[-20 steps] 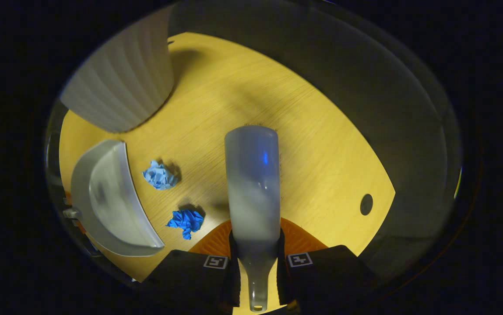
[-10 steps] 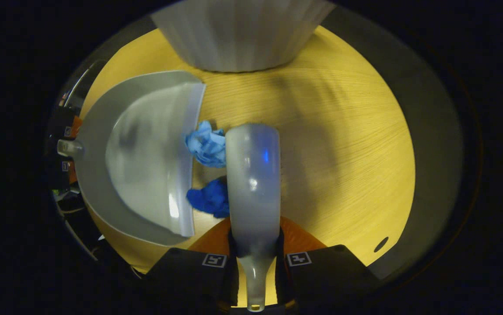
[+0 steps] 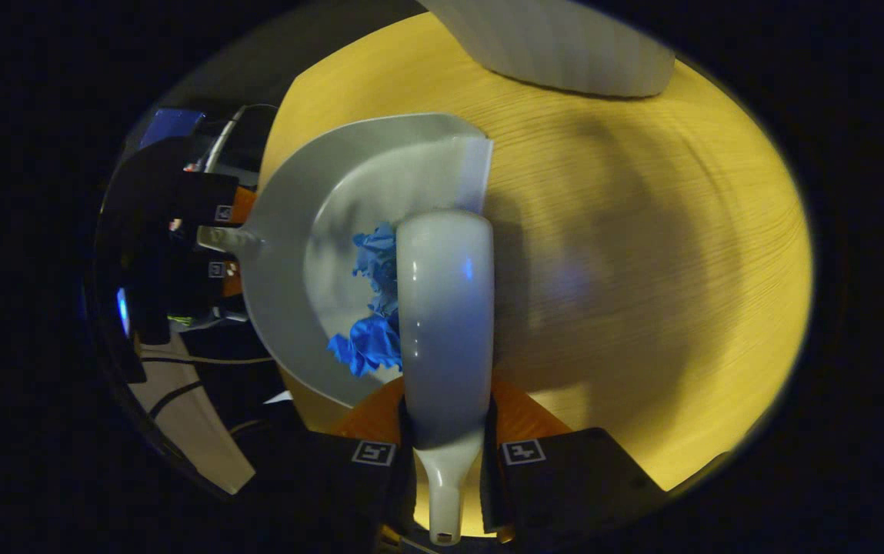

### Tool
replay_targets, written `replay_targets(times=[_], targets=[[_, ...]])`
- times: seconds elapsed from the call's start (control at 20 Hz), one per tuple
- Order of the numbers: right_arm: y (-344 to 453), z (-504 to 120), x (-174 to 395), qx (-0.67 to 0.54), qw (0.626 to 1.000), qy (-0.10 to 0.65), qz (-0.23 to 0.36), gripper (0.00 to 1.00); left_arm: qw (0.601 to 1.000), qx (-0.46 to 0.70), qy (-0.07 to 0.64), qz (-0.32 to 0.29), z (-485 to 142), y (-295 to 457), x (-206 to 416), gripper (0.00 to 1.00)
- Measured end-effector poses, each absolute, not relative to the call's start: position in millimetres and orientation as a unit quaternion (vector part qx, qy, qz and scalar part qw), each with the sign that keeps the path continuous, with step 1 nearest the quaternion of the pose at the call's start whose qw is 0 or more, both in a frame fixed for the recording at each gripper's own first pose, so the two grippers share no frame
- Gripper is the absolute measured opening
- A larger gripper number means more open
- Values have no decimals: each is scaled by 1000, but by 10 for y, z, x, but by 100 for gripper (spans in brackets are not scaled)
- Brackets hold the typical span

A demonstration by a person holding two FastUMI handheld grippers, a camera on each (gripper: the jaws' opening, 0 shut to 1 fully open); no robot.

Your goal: Pick up the small broom and dustpan from the desktop, sweep the trash into the dustpan with the broom, and then empty the trash into the garbage bin.

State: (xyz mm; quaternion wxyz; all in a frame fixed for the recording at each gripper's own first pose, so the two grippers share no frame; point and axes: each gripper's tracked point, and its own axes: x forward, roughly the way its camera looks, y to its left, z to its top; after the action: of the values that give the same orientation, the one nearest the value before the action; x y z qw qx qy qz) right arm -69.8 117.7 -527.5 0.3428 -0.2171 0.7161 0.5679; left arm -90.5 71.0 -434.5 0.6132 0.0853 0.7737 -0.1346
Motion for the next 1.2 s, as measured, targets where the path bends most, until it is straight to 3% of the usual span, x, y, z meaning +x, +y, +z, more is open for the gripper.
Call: replay_targets(times=[0.15,0.4,0.75,0.95,1.2], targets=[[1209,-5241,-658,-169,347,719,578,36,639,65,755,-131,-4342,629,-805,28],[1234,-5085,-355,-48,478,689,543,36,700,12,705,-114,-4219,584,-673,27],[981,-4616,105,218,590,623,465,35,778,-31,620,-98,-4111,443,-381,26],[891,-4530,266,366,628,528,439,34,822,-64,559,-87,-3825,386,23,26],[788,-4567,267,449,652,443,421,34,872,-78,480,-66,-3394,487,584,27]])
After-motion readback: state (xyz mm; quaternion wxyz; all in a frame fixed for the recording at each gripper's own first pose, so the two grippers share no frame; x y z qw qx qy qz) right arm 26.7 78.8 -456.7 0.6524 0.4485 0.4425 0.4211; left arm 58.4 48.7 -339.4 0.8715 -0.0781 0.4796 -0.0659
